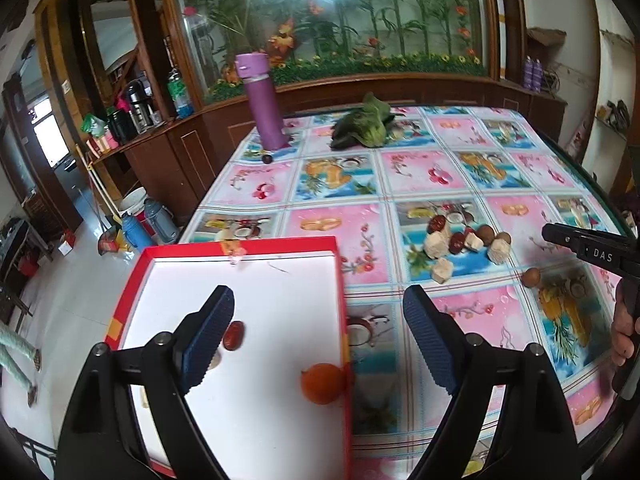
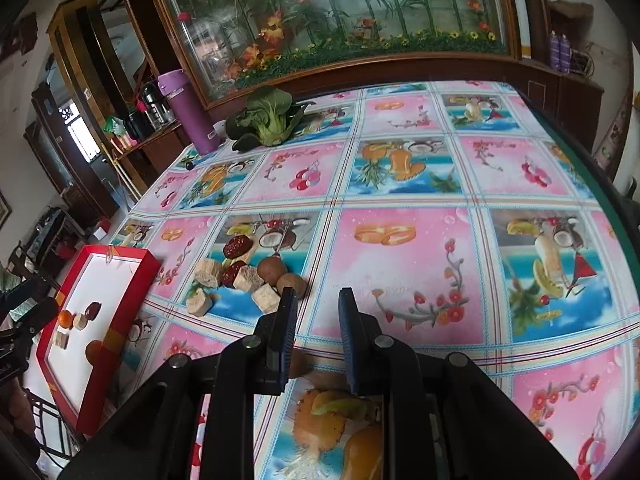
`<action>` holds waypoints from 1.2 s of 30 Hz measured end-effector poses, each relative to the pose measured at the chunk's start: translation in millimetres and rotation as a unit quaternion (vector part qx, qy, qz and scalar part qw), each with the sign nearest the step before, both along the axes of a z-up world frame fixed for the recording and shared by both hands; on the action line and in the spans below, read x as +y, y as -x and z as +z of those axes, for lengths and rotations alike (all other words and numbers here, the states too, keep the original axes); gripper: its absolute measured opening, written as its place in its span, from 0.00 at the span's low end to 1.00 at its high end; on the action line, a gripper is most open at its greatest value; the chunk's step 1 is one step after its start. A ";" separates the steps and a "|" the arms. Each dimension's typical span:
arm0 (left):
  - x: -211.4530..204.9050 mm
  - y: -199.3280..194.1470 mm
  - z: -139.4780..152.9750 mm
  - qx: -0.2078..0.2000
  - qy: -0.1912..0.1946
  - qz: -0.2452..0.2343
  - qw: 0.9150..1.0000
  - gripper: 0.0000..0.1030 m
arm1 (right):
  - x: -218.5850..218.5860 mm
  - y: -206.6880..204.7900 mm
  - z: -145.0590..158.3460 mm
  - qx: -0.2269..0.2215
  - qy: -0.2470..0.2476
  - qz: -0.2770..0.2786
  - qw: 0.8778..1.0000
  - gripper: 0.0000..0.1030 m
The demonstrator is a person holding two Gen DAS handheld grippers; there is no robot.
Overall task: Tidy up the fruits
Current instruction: 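Grasp a brown longan with the right gripper while the left gripper grasps a tan cube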
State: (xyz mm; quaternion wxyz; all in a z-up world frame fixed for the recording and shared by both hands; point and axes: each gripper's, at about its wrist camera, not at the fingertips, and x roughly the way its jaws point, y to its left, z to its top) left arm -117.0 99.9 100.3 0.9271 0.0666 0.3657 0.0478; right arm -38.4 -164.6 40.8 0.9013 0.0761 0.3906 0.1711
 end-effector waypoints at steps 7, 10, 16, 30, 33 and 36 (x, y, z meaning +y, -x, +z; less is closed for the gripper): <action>-6.5 -6.1 -9.9 0.017 -0.001 -0.006 1.000 0.84 | -0.6 7.1 -19.0 0.036 0.012 0.040 0.999 0.19; -7.7 -10.5 -13.0 0.023 0.002 -0.010 1.000 0.84 | 2.9 18.6 -23.0 0.035 0.035 0.046 0.998 0.19; -17.2 -10.5 -20.7 0.033 0.002 -0.030 0.999 0.84 | -28.2 45.4 -13.2 0.005 0.023 0.034 0.999 0.19; -41.8 -48.4 -45.6 0.075 0.004 -0.075 0.994 0.84 | -10.2 56.1 -18.4 0.006 0.046 0.067 0.997 0.33; -40.6 -56.1 -52.7 0.086 0.019 -0.074 0.993 0.84 | -9.6 49.2 -20.9 0.008 0.035 0.062 0.997 0.33; -46.9 -67.5 -58.2 0.096 0.040 -0.079 0.991 0.84 | -4.6 45.8 -25.0 0.019 0.034 0.071 0.997 0.32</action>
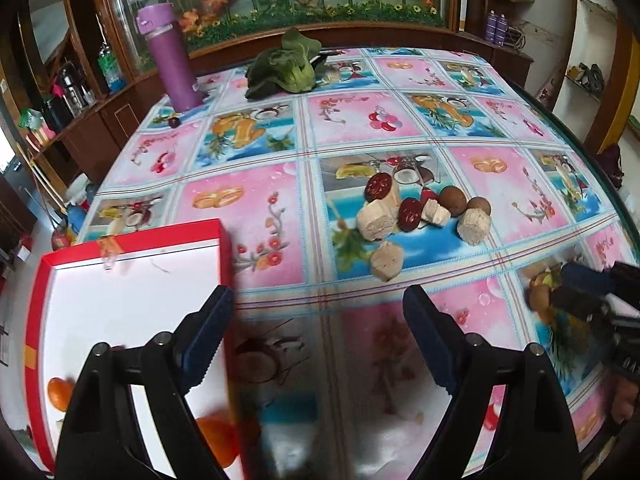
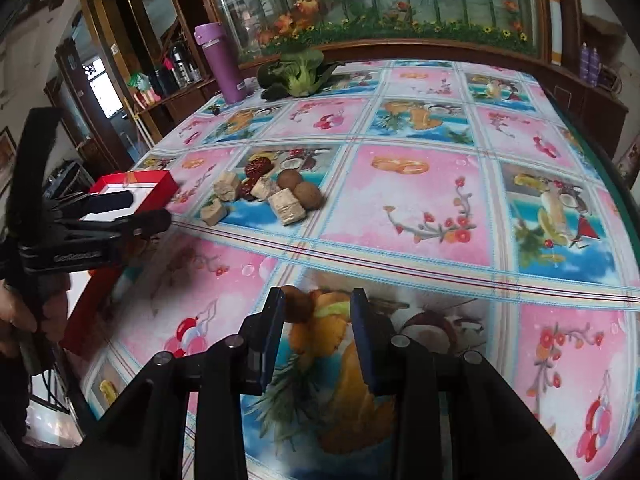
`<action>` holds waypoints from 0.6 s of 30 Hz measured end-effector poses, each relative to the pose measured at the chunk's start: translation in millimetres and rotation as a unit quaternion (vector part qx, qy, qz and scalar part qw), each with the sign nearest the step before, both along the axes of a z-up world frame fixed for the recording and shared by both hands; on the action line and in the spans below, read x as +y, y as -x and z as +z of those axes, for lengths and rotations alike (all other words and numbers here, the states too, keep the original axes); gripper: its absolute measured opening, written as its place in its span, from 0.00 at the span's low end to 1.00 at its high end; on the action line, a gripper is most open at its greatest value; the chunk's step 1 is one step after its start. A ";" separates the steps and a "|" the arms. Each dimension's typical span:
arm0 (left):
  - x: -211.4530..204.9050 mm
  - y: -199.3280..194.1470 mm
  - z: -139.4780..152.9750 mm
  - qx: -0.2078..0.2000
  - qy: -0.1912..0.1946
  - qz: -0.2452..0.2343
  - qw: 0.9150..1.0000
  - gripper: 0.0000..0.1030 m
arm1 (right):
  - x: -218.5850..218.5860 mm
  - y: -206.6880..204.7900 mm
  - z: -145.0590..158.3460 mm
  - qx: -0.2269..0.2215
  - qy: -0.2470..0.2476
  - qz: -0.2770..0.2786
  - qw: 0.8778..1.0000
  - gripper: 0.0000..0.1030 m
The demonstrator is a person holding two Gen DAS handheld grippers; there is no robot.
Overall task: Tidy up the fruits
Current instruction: 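Grasp a brown longan with the right gripper while the left gripper grasps a tan cube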
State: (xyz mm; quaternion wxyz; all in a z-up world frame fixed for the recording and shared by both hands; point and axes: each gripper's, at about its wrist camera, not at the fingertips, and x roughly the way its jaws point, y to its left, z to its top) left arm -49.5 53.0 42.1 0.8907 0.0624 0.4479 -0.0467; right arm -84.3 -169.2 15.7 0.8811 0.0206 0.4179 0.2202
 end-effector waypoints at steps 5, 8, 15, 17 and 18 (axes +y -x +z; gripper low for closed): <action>-17.7 -15.8 -11.5 0.013 -0.002 -0.021 1.000 0.84 | 4.0 1.6 -2.1 0.002 0.000 0.010 1.000 0.32; -23.5 -22.2 -18.2 0.019 -0.008 -0.028 0.999 0.82 | 8.0 1.6 -2.6 0.005 0.001 0.019 1.000 0.32; -25.2 -31.3 -27.3 0.029 -0.006 -0.037 0.999 0.66 | 17.4 -1.1 -5.0 0.012 0.005 0.032 0.999 0.32; -25.2 -32.7 -26.9 0.030 0.000 -0.037 0.999 0.63 | 20.6 -1.1 -5.1 0.010 0.012 0.031 0.999 0.32; -26.1 -33.3 -26.7 0.030 0.000 -0.039 0.999 0.61 | 22.3 -1.6 -5.9 0.011 0.017 0.030 0.999 0.31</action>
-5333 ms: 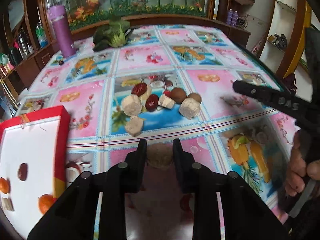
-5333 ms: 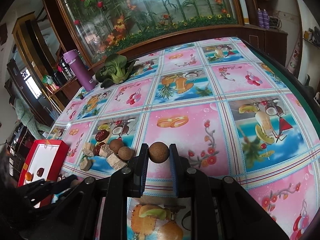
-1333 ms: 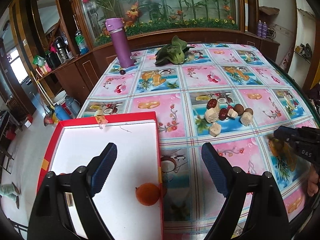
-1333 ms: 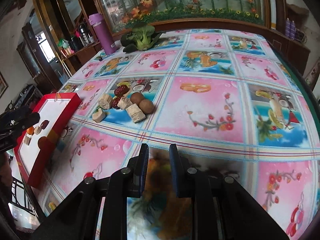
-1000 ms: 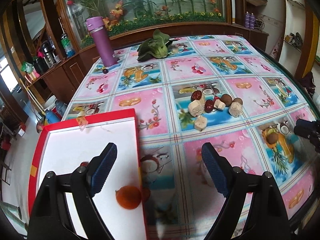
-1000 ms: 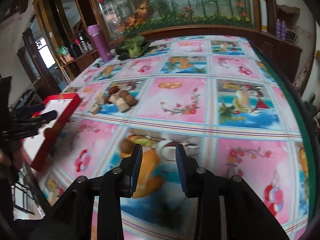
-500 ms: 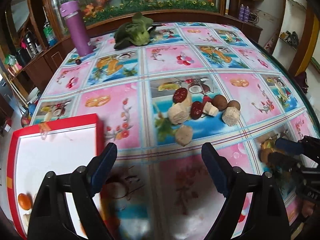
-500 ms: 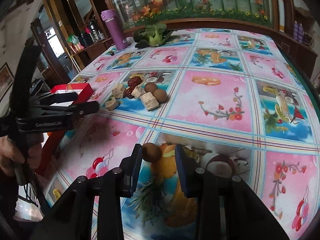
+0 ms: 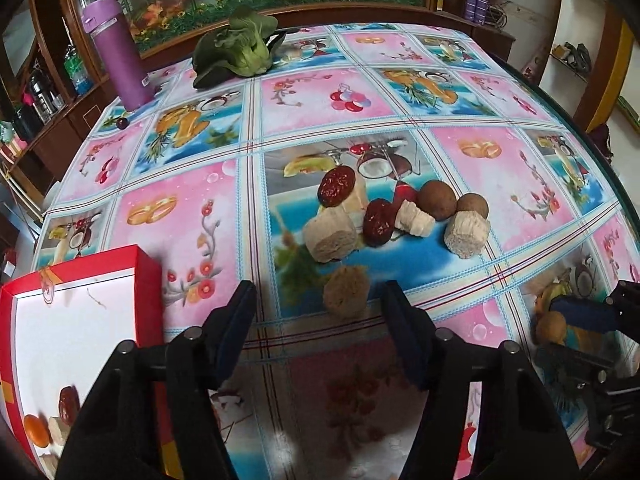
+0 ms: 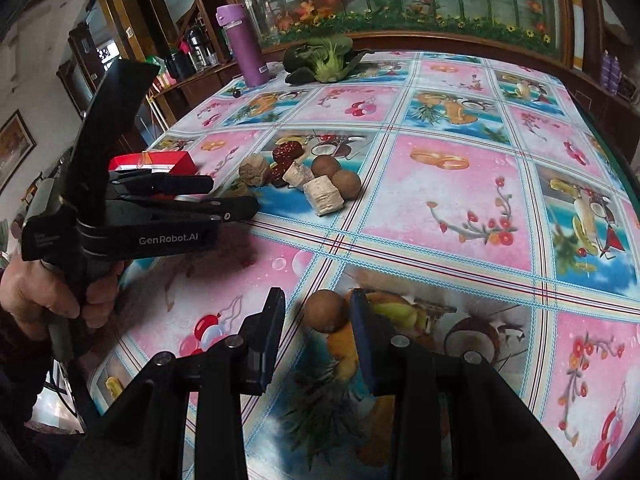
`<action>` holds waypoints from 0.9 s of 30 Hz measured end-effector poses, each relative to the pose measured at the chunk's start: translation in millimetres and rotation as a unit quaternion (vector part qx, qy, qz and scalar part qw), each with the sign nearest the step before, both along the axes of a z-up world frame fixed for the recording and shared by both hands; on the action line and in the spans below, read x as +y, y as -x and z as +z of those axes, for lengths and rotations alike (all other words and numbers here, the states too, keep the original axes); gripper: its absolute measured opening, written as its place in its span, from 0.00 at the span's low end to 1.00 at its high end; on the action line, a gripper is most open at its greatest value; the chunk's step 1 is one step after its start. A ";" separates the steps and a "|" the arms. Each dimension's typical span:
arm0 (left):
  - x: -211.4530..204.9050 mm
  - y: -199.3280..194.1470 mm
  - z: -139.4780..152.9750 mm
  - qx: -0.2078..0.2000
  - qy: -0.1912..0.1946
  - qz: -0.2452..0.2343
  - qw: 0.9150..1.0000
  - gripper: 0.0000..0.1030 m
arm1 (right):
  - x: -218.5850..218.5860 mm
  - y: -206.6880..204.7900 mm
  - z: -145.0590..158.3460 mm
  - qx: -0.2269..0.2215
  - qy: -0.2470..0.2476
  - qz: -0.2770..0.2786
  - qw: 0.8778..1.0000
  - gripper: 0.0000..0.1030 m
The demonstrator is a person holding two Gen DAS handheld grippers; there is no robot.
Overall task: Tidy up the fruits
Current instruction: 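Grasp a brown longan with the right gripper while the left gripper grasps a tan cube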
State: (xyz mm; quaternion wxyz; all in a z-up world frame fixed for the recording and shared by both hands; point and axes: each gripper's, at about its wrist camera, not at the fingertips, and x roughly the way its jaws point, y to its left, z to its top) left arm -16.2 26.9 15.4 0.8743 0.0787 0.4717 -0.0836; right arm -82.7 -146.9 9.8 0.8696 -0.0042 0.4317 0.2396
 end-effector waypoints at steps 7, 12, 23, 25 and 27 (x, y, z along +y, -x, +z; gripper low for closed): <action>-2.8 -3.1 -0.4 0.008 0.028 -0.017 0.999 0.42 | 3.0 -2.0 -2.4 0.003 0.015 -0.013 1.000 0.19; -6.9 -1.2 0.3 0.005 0.032 -0.025 0.999 0.31 | 2.0 -2.7 -2.8 0.005 0.009 -0.016 1.000 0.19; -4.2 6.8 1.2 0.004 0.047 -0.016 0.999 0.23 | 0.9 -3.3 -2.6 0.005 -0.003 -0.020 1.000 0.19; -1.5 9.8 2.4 0.004 0.055 -0.012 0.998 0.23 | 1.4 -2.3 -1.0 0.000 -0.006 -0.022 1.000 0.19; 0.4 13.4 4.8 0.000 0.056 -0.010 0.998 0.23 | 3.4 -0.4 1.1 -0.005 -0.009 -0.020 1.000 0.19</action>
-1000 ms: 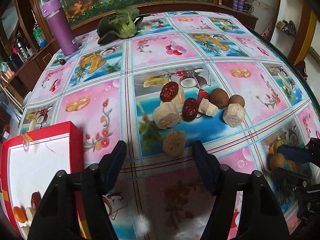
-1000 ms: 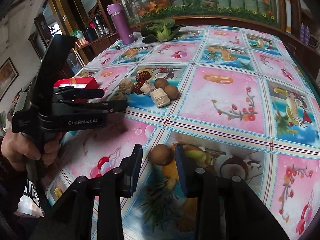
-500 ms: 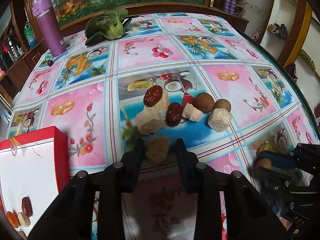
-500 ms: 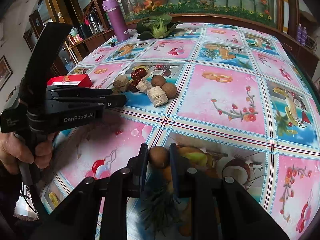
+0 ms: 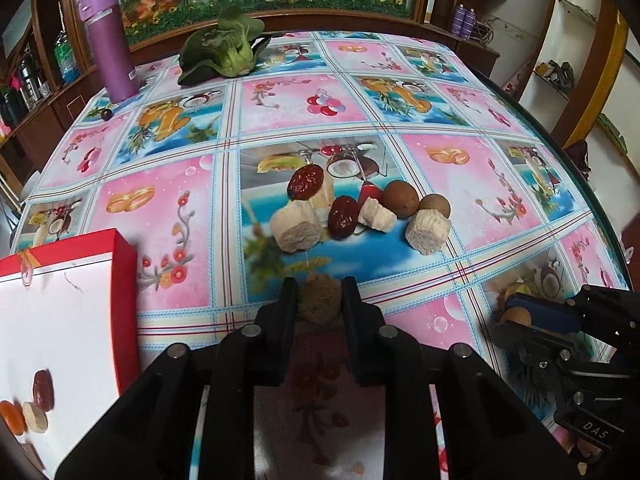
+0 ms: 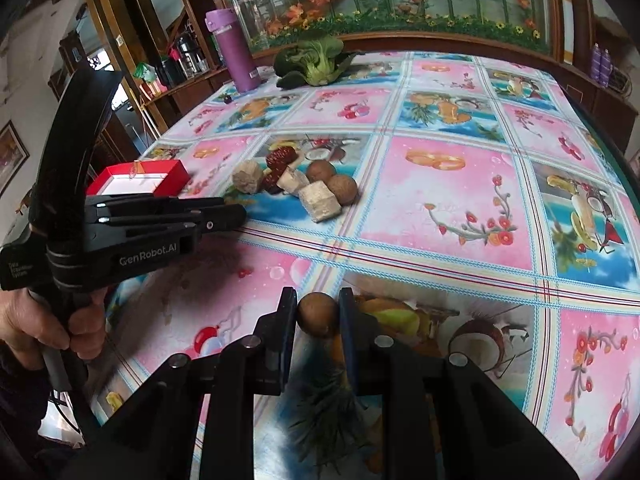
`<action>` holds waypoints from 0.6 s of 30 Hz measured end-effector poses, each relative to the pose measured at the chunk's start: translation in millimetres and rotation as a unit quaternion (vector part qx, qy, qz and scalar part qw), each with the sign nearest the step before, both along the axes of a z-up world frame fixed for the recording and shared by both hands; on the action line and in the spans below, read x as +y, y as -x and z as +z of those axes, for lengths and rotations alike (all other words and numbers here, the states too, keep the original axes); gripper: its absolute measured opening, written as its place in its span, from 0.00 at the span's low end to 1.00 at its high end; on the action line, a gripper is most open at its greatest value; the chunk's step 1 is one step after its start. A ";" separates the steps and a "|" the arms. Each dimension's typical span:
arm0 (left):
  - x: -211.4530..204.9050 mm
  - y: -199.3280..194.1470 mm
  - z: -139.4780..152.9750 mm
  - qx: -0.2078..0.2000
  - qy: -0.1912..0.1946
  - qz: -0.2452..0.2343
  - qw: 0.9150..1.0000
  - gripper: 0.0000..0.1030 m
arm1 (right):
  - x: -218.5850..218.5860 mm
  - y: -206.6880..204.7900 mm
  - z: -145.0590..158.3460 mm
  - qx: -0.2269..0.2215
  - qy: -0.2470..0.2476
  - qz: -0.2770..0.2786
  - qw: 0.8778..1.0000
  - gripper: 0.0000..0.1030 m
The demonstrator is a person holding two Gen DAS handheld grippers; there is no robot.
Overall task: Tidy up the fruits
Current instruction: 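Grasp a brown longan with the right gripper while the left gripper grasps a tan cube, then carry the longan and cube over the tray and open both grippers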
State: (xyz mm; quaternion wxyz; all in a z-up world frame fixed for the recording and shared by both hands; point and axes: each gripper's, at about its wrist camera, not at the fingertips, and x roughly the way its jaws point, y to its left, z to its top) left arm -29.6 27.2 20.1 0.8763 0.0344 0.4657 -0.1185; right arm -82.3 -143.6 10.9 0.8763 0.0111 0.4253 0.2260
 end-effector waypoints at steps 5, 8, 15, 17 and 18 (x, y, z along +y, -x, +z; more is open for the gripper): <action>8.7 22.3 24.2 -0.033 0.013 0.005 0.999 0.23 | 12.9 2.2 8.9 -0.010 -0.007 0.008 1.000 0.19; 21.8 41.3 44.1 -0.063 0.019 0.017 0.998 0.23 | 27.5 3.1 20.8 -0.023 -0.012 0.018 0.999 0.19; 87.9 85.4 82.0 -0.112 0.027 0.093 0.989 0.23 | 106.2 5.0 60.2 -0.065 -0.020 0.083 0.994 0.19; 113.4 95.4 87.0 -0.118 0.018 0.119 0.986 0.23 | 139.6 5.5 67.0 -0.067 -0.025 0.111 0.991 0.19; 122.8 99.7 88.0 -0.119 0.014 0.129 0.984 0.23 | 152.5 4.9 68.3 -0.067 -0.025 0.118 0.990 0.19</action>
